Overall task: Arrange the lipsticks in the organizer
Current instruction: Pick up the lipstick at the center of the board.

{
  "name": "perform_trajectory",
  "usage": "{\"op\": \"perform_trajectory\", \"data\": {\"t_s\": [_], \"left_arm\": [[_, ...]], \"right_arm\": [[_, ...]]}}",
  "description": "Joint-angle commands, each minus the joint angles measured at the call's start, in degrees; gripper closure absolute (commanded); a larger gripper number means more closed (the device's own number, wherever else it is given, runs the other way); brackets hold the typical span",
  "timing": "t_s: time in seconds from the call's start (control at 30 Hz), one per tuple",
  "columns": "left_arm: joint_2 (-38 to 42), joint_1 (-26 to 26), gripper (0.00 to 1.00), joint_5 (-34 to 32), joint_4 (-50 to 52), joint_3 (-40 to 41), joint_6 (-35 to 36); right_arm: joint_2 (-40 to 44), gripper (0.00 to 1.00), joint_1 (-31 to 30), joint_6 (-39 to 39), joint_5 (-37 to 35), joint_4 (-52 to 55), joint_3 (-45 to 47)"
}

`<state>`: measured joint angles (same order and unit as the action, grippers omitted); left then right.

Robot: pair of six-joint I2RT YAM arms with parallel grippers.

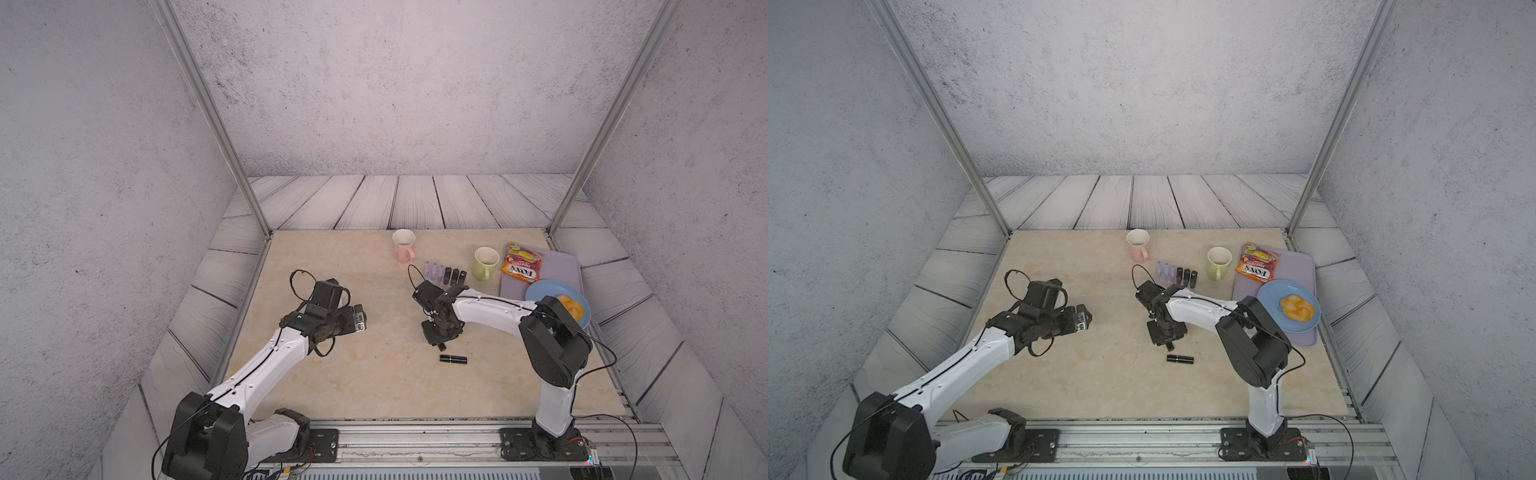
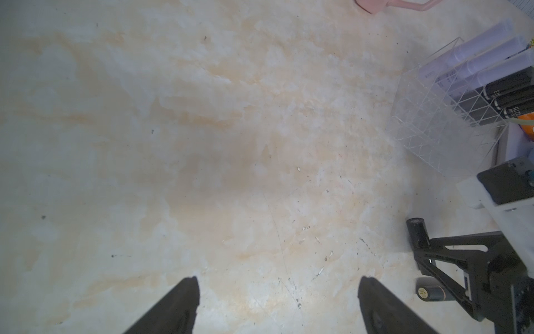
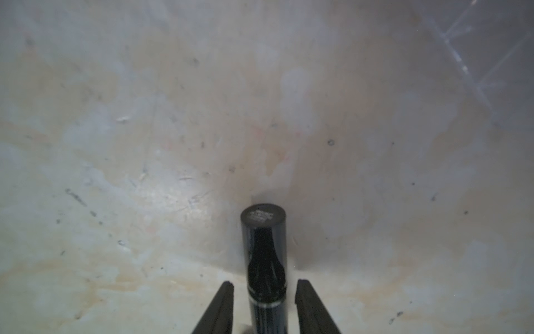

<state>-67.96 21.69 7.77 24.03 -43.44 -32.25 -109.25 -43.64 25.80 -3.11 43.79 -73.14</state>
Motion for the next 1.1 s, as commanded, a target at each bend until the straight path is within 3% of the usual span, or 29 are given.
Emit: {"op": "perform_trajectory", "data": {"t_s": [0.0, 0.2, 0.33, 0.57, 0.77, 0.97, 1.07], "left_arm": [[-0.8, -0.3, 0.08, -0.1, 0.9, -0.2, 0.9], [-0.7, -0.7, 0.07, -2.1, 3.1, -1.6, -0.7], [-1.7, -3.4, 0.06, 1.2, 6.8, -6.4, -0.1], [-1.9, -5.0, 0.12, 19.0, 7.4, -9.7, 2.6], [2.0, -4.8, 0.21, 37.3, -0.6, -2.8, -5.9], [5.1, -2.4, 0.32, 43.6, -1.0, -0.3, -7.5], [5.4, 0.5, 0.37, 46.0, -2.5, 0.7, -8.2]], "right_arm": [[-2.6, 0.66, 0.2, 0.1, -0.1, 1.0, -0.9], [-2.2, 0.79, 0.2, -0.4, 1.3, -1.3, -0.4], [1.5, 0.82, -0.5, -3.9, 1.8, -4.3, -1.4], [15.1, 0.84, -4.8, -12.9, 3.3, -16.5, 3.2], [23.5, 0.85, -13.7, -25.2, 4.9, -26.8, 13.0], [33.7, 0.89, -17.6, -33.0, 7.6, -43.7, 27.6], [36.0, 0.91, -18.1, -35.0, 7.8, -46.4, 30.0]]}}
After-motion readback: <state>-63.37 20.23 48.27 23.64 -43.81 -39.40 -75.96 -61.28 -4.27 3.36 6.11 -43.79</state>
